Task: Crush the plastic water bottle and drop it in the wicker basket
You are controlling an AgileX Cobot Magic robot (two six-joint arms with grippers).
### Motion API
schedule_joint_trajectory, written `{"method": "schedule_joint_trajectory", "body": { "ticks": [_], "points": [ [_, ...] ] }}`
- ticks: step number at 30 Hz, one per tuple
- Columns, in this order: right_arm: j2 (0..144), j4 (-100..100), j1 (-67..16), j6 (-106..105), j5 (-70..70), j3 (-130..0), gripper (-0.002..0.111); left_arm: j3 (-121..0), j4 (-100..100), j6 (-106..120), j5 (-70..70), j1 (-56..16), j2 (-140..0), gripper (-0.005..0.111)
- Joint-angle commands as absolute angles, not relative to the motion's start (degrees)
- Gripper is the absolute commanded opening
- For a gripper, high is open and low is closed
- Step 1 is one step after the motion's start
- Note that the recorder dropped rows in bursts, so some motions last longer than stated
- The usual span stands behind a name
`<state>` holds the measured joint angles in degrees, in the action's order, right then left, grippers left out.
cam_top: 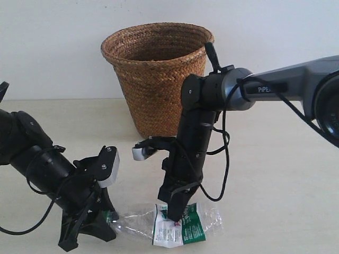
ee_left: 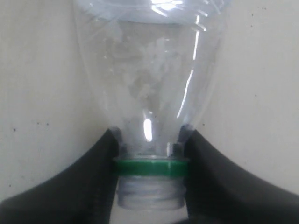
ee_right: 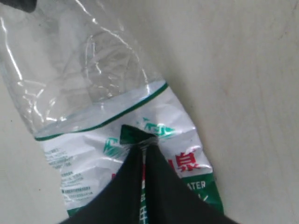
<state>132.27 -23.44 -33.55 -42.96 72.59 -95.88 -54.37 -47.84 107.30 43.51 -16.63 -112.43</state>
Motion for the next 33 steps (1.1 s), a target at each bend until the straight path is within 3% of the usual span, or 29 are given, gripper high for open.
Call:
{"method": "schedule_joint_trajectory", "body": {
  "ticks": [1,15,33],
  "points": [
    [136.06,-14.89,-33.76,-37.94,69.96,-96.92,0.0,-54.48,-48.61,105.8,41.82,-16.71,-112.44,0.004],
    [123.91,-31.34,-33.76,-33.36,69.96,-100.11,0.0,-54.48,-48.48,105.8,41.34,-16.71,-112.44,0.004],
    [138.95,-29.87,-35.95,-31.83,69.96,-99.98,0.0,-54.48,-48.48,105.8,41.34,-16.71,-112.44,0.004]
  ]
}}
